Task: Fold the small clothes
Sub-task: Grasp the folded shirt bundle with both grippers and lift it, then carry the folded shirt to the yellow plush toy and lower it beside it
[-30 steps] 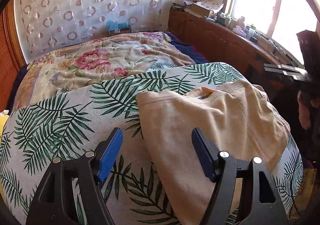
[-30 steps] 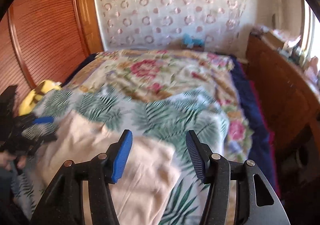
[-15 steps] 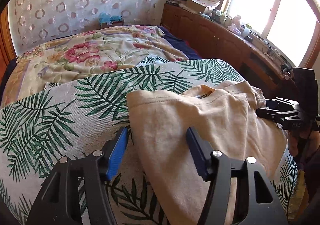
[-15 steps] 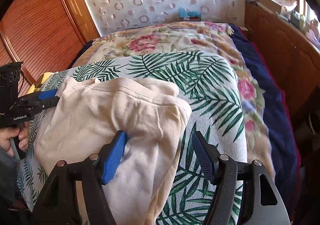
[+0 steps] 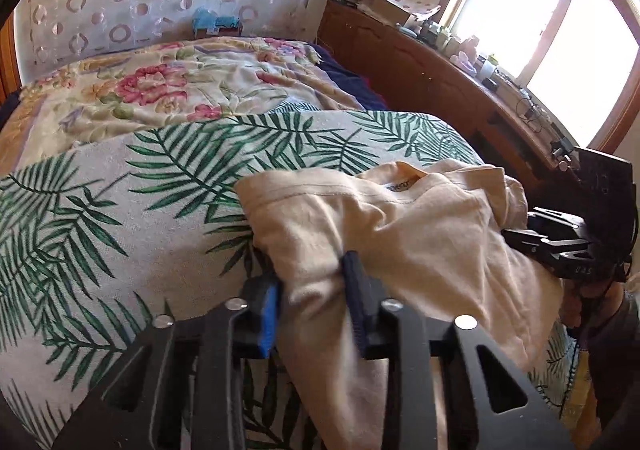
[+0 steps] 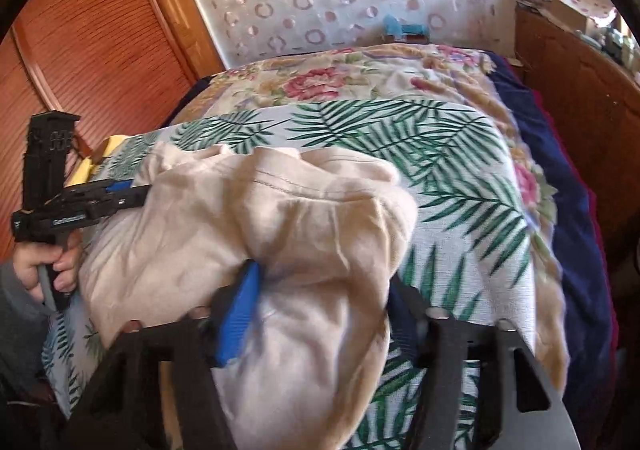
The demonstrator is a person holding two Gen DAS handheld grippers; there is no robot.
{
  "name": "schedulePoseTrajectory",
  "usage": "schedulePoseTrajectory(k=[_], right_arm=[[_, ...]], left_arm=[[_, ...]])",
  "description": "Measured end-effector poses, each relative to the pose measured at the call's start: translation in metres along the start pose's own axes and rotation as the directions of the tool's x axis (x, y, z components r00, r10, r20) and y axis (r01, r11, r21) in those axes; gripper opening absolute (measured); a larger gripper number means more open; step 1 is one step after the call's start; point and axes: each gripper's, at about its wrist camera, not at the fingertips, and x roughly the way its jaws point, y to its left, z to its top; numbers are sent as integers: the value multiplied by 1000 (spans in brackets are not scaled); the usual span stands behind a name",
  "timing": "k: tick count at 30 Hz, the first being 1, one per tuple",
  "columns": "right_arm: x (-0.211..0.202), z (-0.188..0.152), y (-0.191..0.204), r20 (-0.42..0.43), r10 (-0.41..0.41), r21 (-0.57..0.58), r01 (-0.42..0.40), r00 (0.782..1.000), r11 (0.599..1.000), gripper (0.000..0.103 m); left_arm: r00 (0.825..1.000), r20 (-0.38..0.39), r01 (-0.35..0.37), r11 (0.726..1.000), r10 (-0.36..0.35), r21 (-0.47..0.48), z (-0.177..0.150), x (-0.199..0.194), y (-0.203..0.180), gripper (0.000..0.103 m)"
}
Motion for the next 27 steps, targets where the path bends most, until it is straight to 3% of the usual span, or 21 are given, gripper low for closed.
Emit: schedulePoseTrajectory(k=[3, 4, 8, 14, 19, 27], right_arm=[[-2, -1, 0, -10, 41, -5, -42, 999, 999, 25], [-2, -1, 1, -10, 36, -9, -36, 999, 999, 22], [-14, -1, 14, 37, 3, -52, -1, 999, 999, 19], [-40, 13, 43, 126, 25, -123, -10, 992, 992, 18], [-40, 36, 82, 152, 62, -219, -28, 986, 975, 17], [17, 90, 163, 115, 178, -371, -124, 977, 920, 17]], left_arm=[[1000, 8, 4, 1000, -4, 14, 0, -5, -5, 18], [1000, 12, 5, 1000, -5, 12, 0, -7, -7, 17], [997, 75, 31, 999, -32, 5, 1, -35, -13, 16], [976, 211, 58, 998, -63, 28, -9, -102, -25, 15], [949, 315, 18, 1000, -16, -2, -25, -155, -6, 15], [902, 401, -126, 985, 163, -117, -54, -211, 70, 15]])
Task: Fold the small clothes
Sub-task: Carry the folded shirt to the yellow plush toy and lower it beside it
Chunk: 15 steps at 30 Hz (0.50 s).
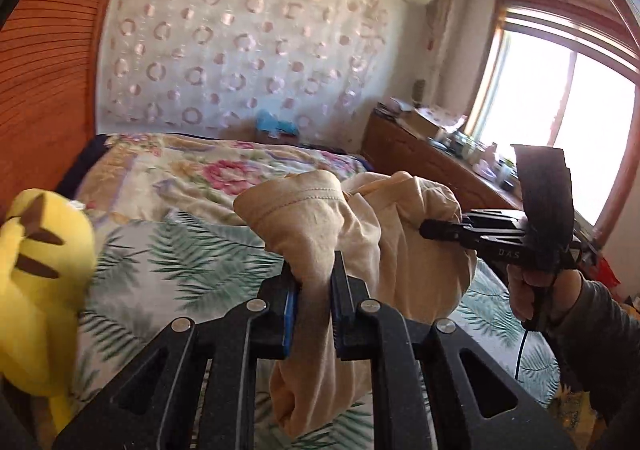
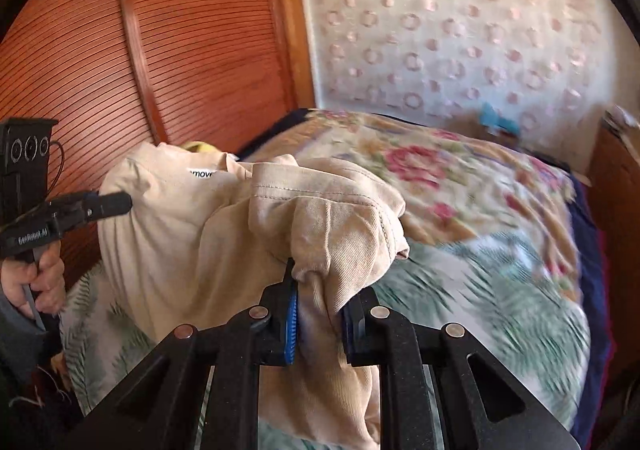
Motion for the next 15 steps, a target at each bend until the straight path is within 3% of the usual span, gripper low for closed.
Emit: schedulePoseTrajectory(k=[10, 15], right_arm=[[127, 96, 57, -93, 76, -205, -94, 993, 974, 17], [194, 128, 66, -108, 28, -273, -56, 994, 960, 16]], left_arm=[[991, 51, -116, 983, 125, -144, -20, -22, 89, 15], [990, 37, -123, 963, 136, -241, -36, -18, 129, 15]])
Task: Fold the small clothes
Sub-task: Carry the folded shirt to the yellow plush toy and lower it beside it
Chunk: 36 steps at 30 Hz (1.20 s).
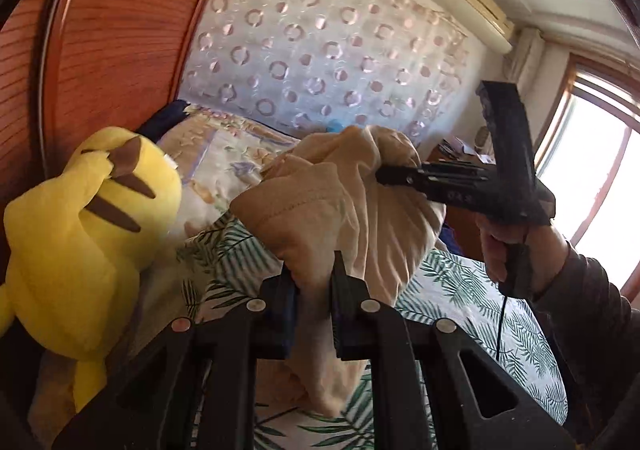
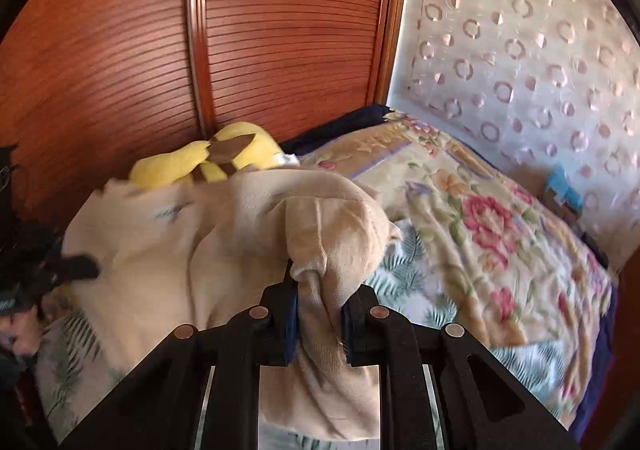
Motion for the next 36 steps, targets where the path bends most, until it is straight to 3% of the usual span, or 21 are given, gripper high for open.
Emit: schedulePoseTrajectory(k=[4, 11, 14, 15, 19, 20, 22, 24, 26, 30, 34, 36], right_arm=[[35, 17, 9, -10, -12, -23, 11, 1000, 1000, 16], [80, 39, 29, -21, 52, -65, -53, 998, 996, 16], [96, 39, 25, -34, 38, -35, -39, 999, 999, 18], [99, 39, 22, -32, 22, -18, -23, 999, 1000, 20], [100, 37, 9, 3, -32, 50, 32, 999, 998, 50], [100, 38, 8, 13, -34, 61, 33, 999, 998, 54], [94, 37, 5, 47, -64, 69, 61, 997, 996, 55], [89, 31, 6, 58, -76, 70, 72, 995, 995, 55], [90, 21, 5, 30, -28, 74, 26, 999, 997, 55], [99, -2, 10, -22, -14, 69, 15, 1000, 998, 55], [120, -22, -2, -71, -8, 135, 17, 997, 991, 56], [126, -27, -8, -50, 0, 194, 10, 999, 981, 61]], left_arm=[[1000, -1, -14, 999, 14, -34, -7, -4, 19, 15], [996, -19, -90, 992, 88, -92, -17, -8, 41, 15], [995, -45, -97, 990, 93, -105, -23, -6, 46, 15], [993, -52, -108, 989, 103, -100, -25, -6, 46, 15], [990, -54, -133, 987, 129, -84, -26, -9, 44, 15], [989, -49, -146, 986, 142, -81, -25, -10, 45, 15], [986, -37, -168, 983, 166, -73, -23, -14, 45, 21], [985, -20, -175, 982, 174, -67, -21, -17, 47, 42], [983, -8, -183, 982, 183, -50, -20, -20, 46, 52], [970, 16, -242, 970, 242, 14, -21, -23, 39, 79], [961, 36, -275, 960, 273, 48, -21, -28, 34, 83], [960, 43, -280, 958, 277, 62, -20, -29, 32, 83]])
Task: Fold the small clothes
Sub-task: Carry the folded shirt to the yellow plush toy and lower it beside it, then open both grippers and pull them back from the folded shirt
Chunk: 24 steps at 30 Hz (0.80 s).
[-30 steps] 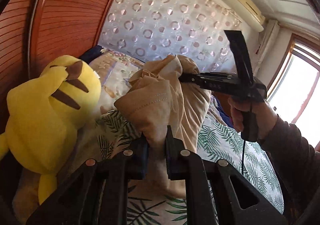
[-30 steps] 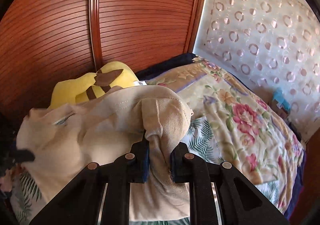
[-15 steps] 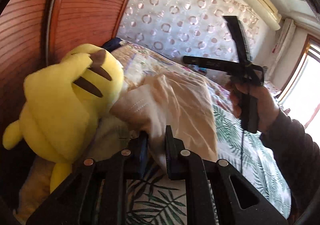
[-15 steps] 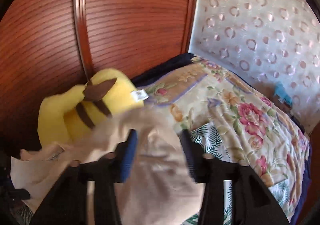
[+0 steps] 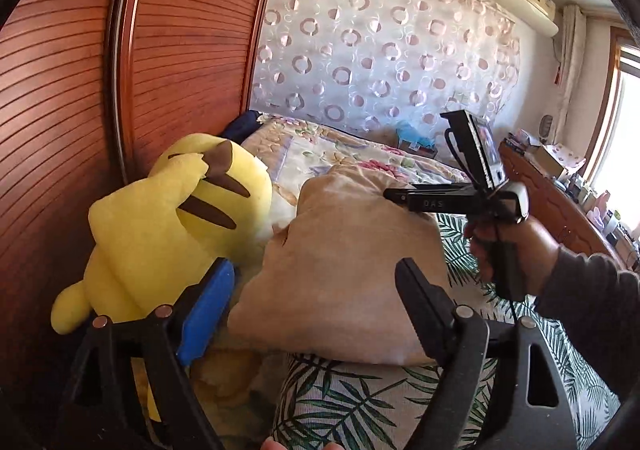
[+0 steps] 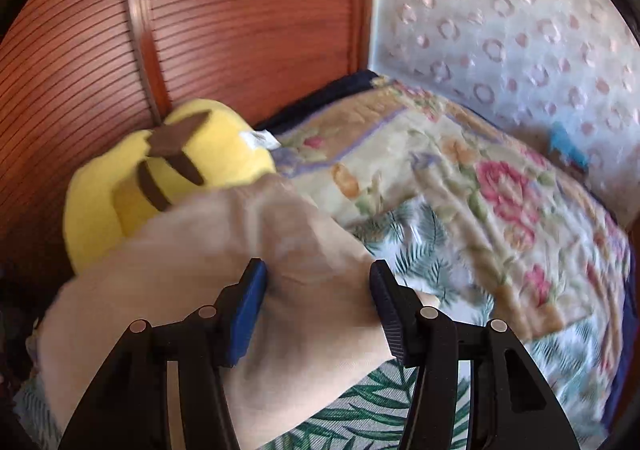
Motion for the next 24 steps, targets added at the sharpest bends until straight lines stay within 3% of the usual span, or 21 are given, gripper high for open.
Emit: schedulePoseTrajectory(k=[3, 11, 24], right_arm=[[-3, 1, -4, 11, 12, 57, -13, 1000, 998, 62], [-59, -16, 10, 67, -2, 38, 0, 998, 999, 62], [-200, -117, 32, 149, -28, 62, 19, 988, 998, 62]], left_arm=[[1000, 0, -5, 1000, 5, 19, 1, -4, -5, 84], [1000, -4, 8, 996, -8, 87, 0, -24, -37, 84], [999, 3, 52, 980, -53, 193, -18, -65, -102, 84]])
